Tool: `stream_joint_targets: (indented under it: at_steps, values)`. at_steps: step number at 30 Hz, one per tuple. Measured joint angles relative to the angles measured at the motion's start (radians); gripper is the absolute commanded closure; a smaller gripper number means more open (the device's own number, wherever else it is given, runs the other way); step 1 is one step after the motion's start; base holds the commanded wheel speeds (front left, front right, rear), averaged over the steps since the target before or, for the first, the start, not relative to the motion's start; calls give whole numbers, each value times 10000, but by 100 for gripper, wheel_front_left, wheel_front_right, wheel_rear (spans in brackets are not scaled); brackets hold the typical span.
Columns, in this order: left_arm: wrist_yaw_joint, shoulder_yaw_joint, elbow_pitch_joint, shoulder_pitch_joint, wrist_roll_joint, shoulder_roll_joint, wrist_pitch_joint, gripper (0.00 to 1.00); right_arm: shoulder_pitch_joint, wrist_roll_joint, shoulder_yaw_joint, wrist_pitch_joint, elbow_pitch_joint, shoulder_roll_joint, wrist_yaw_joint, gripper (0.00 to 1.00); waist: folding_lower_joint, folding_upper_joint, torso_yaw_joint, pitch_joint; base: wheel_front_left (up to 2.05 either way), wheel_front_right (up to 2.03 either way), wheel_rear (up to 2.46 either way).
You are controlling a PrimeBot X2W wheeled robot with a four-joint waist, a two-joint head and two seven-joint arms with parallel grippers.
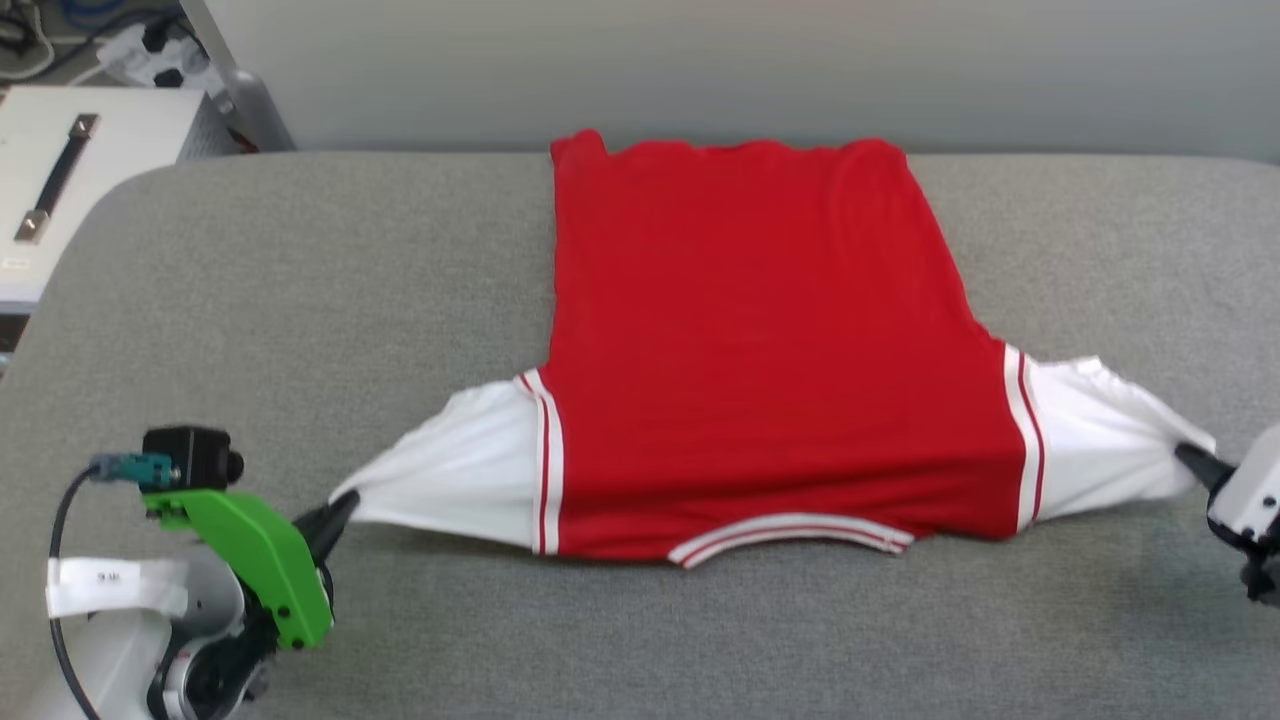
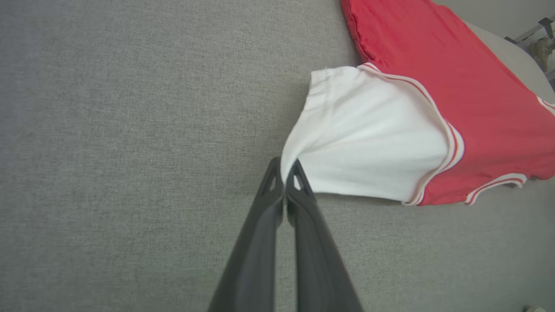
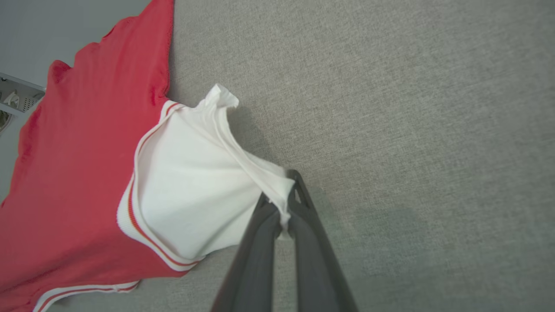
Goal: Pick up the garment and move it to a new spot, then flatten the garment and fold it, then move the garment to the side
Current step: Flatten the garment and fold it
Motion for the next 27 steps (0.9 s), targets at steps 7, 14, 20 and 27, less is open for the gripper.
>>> stream_joint_targets:
  at_steps: [7, 14, 20, 27]
  values:
    - [621, 31, -1315, 1550, -523, 424, 731, 100, 1987, -65, -878, 1425, -2040, 351, -2, 100, 0, 0, -9, -752, 0, 0, 0]
    - [1151, 73, -2623, 3001, -1003, 863, 1358, 100, 3910, -497, -1918, 2938, -4424, 945, -4, 100, 0, 0, -49, -1226, 0, 0, 0]
    - [1390, 144, -3444, 3618, -1248, 874, 1369, 100, 4753, -1080, -2510, 3877, -6044, 1569, -4, 100, 0, 0, -89, -1137, 0, 0, 0]
    - [1517, 52, -4186, 3541, -1244, 872, 1494, 100, 4501, -1337, -2522, 4646, -7329, 1540, -13, 0, 0, 0, -45, -594, 0, 0, 0]
